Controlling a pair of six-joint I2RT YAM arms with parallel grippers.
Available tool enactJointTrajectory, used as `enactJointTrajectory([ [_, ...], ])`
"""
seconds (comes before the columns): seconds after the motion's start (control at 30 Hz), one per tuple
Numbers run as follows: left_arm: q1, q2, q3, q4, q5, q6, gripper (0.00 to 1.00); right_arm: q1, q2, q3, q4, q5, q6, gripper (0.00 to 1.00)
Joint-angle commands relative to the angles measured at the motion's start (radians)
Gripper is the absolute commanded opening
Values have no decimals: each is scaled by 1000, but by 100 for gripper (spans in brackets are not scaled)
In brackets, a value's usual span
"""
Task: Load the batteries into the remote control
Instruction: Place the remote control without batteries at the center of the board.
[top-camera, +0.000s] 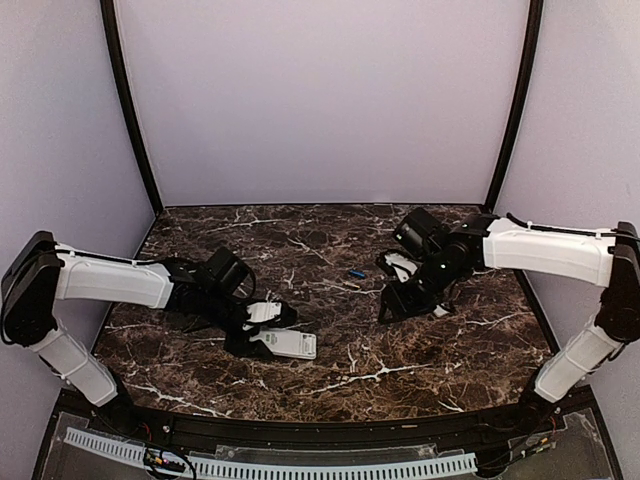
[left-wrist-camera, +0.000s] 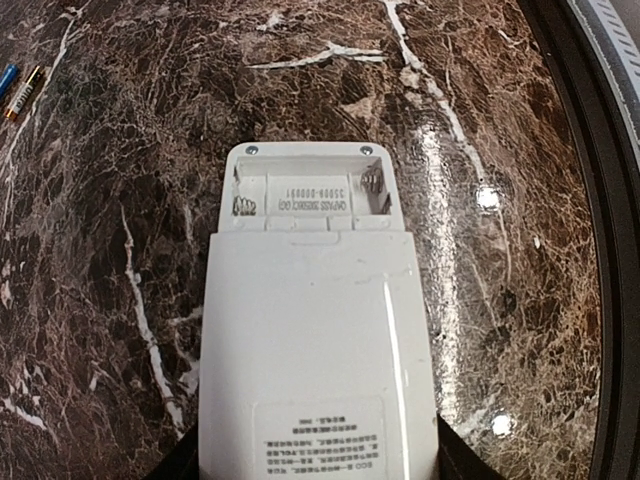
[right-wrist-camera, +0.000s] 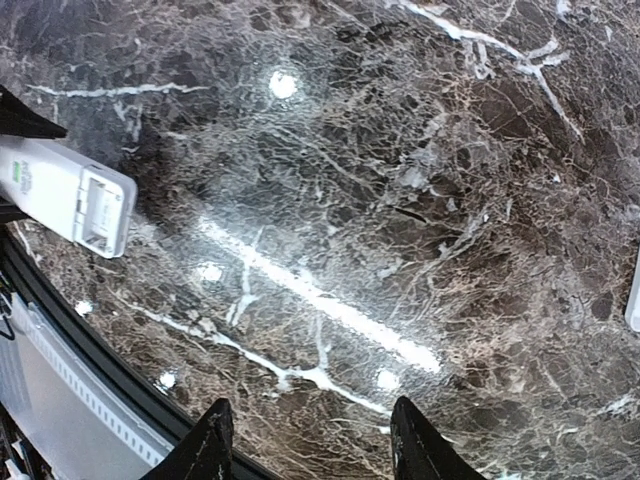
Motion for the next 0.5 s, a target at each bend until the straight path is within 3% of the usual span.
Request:
enactJointTrajectory([
  [0.0,-5,2,31,-78,15,14,0,19,-80,-67,101,-71,60,51],
  [0.17,-5,61,62,-121,4,8,0,38,-114,-134,191,-125,107,51],
  [0.47,-52,188,130,-137,-106,-68,0,59,-144,-195,246,-65,124,53],
])
